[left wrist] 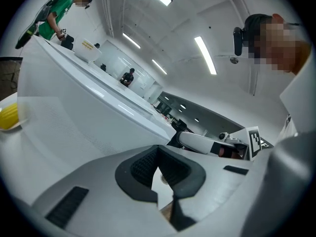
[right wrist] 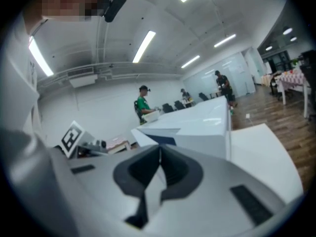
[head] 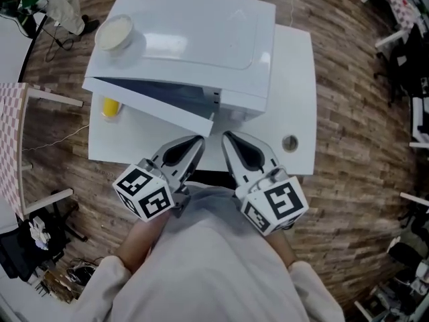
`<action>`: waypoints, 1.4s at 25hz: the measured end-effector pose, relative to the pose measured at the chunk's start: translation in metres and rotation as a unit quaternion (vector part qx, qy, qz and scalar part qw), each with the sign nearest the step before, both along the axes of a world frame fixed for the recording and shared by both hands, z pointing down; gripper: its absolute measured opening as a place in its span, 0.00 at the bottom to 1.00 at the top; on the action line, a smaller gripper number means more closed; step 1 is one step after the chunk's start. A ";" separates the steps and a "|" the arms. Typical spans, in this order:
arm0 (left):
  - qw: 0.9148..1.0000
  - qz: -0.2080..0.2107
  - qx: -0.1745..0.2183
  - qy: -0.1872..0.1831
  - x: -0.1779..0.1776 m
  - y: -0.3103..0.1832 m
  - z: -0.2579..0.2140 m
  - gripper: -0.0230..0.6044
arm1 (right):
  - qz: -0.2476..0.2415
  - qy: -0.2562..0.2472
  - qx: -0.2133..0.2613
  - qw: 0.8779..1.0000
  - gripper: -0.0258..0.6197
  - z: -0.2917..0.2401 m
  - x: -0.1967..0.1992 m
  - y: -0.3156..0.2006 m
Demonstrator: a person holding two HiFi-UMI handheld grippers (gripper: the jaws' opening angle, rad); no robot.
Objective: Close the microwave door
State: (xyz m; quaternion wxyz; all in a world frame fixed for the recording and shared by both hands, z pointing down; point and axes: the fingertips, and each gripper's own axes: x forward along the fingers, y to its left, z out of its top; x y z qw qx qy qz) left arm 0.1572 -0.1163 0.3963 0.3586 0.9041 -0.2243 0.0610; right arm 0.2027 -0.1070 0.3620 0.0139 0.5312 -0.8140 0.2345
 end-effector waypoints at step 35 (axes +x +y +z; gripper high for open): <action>1.000 -0.008 -0.010 0.026 0.035 -0.028 -0.004 0.06 | 0.008 -0.002 -0.003 1.000 0.08 0.003 0.036 -0.017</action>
